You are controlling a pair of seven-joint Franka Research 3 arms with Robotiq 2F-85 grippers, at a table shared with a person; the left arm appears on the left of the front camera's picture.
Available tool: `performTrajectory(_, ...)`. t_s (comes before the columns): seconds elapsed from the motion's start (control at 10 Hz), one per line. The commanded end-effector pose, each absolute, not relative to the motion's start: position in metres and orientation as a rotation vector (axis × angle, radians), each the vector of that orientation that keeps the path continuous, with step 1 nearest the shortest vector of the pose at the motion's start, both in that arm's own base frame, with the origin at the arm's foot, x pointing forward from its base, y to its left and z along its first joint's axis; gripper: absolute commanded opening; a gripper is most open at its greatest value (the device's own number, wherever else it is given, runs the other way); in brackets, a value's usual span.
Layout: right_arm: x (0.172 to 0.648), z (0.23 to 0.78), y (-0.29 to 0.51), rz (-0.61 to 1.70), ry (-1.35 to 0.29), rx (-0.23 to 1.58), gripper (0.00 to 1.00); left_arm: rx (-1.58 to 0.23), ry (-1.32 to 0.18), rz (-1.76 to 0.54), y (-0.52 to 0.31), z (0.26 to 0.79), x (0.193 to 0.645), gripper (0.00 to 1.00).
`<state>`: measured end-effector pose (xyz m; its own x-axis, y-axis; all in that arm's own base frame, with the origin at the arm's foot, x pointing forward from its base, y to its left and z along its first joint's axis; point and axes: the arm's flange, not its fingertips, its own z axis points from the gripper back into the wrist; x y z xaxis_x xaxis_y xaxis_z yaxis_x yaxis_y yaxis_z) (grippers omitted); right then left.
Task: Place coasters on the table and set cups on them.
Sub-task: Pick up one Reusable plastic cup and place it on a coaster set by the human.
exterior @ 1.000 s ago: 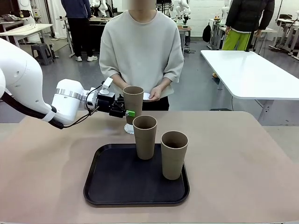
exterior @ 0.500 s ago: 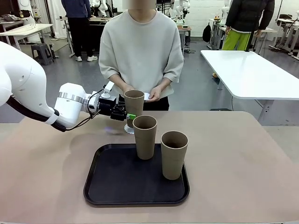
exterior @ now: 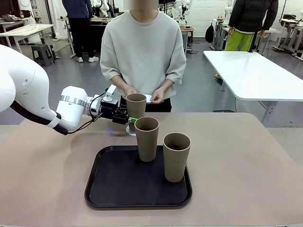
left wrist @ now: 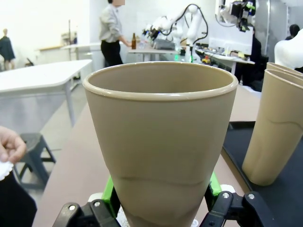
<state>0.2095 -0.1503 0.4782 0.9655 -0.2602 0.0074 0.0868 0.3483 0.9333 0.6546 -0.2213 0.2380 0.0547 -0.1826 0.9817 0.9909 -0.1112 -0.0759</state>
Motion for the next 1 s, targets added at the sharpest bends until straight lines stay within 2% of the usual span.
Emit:
performTrajectory(0.0,0.2103,0.4784,-0.1510,-0.218,-0.175,1.213,1.00,-1.179,-0.991,-1.360,-0.2204,0.2370,0.6585,0.84)
performTrajectory(0.9,0.2103,0.4784,-0.1510,-0.218,-0.175,1.213,1.00,-1.198,-0.961,-1.328,-0.2189,0.2318,0.6579,0.84)
